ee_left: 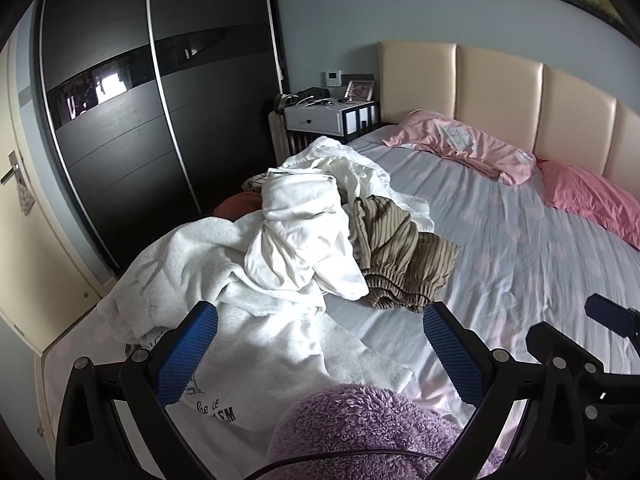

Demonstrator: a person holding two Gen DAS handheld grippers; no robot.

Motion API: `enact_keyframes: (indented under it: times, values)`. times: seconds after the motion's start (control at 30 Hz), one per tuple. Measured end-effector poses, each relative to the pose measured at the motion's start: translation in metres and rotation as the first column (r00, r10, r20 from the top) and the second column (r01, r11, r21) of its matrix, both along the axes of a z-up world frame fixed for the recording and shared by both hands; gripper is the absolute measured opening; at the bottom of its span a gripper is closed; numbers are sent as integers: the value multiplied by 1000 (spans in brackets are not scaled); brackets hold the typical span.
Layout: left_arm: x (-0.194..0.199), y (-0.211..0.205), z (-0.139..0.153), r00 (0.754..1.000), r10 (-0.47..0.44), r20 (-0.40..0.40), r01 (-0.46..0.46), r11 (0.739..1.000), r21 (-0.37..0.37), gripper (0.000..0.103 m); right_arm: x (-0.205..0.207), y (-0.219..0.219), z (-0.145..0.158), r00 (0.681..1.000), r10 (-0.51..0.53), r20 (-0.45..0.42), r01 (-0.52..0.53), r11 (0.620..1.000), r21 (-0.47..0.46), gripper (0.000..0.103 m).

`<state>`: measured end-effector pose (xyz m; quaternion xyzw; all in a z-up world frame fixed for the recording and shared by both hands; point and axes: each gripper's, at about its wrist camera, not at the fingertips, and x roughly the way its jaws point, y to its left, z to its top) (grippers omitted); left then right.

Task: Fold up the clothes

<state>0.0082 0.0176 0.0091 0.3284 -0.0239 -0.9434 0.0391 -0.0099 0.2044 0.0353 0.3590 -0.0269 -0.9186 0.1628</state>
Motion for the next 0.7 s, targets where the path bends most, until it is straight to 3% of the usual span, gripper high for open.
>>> enact_keyframes:
  times: [0.7]
  values:
    - [-6, 4, 0, 1000, 3, 7, -3, 1000, -2, 103, -4, 7, 0, 1000, -8, 8, 8, 1000, -10, 88]
